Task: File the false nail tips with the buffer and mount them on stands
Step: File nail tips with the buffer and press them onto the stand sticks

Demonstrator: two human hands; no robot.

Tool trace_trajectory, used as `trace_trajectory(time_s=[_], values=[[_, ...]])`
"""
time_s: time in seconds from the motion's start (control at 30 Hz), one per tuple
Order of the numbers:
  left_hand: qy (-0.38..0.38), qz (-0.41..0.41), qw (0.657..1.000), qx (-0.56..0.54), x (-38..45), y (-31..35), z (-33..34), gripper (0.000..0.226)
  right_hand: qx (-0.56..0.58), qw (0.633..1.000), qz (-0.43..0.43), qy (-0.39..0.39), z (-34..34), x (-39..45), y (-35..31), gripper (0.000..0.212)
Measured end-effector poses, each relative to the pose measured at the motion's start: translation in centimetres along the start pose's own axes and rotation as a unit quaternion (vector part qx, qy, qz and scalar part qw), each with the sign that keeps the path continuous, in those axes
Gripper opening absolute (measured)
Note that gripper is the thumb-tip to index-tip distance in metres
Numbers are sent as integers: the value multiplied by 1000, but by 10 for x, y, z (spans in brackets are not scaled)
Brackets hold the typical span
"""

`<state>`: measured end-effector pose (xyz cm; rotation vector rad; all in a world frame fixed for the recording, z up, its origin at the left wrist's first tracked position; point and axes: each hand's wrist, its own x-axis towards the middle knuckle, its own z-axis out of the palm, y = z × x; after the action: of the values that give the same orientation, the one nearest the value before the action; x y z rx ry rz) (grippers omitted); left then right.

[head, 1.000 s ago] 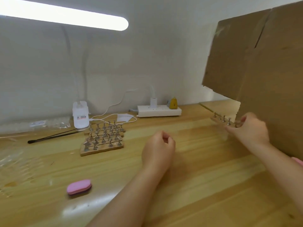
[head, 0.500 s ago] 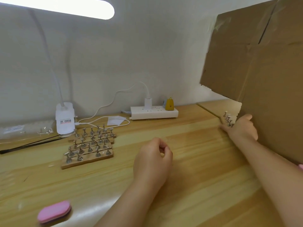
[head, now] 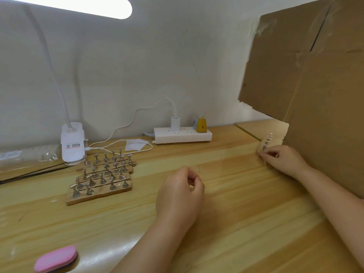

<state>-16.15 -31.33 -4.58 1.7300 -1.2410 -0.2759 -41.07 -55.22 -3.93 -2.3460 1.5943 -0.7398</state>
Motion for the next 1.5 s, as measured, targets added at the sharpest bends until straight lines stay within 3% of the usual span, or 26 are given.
trace_trajectory(time_s=[0.1,0.23,0.37,0.5,0.67,0.8,0.9,1.03,1.17,1.33,1.5], values=[[4,7,1000,4,1,-2,2,12,-62,997,39,-31,1,14,2,17],[13,12,1000,1,2,-5,4,14,-164,966,197,-45,10,35,-15,32],[14,11,1000,3,5,-7,4,15,-182,955,228,-43,17,36,-23,45],[14,-9,1000,0,8,-9,6,14,-154,967,195,-49,14,18,-34,56],[-6,-71,996,-46,11,-6,2,10,-161,984,61,-36,11,-28,-80,39],[-61,-129,976,-165,9,3,-16,10,-88,994,-3,-56,16,-70,-138,23],[-57,-112,971,-202,-3,9,-49,9,-17,996,-33,-84,23,-96,-181,21],[22,-65,985,-160,-31,-3,-119,20,32,989,-80,-122,32,-122,-231,20],[79,-97,991,-41,-47,-46,-183,15,47,981,-96,-163,50,-141,-276,24],[66,-133,989,-26,-45,-93,-210,8,35,979,-65,-190,82,-152,-310,38],[24,-142,989,-27,-36,-105,-207,13,-31,978,-87,-186,99,-149,-321,42]])
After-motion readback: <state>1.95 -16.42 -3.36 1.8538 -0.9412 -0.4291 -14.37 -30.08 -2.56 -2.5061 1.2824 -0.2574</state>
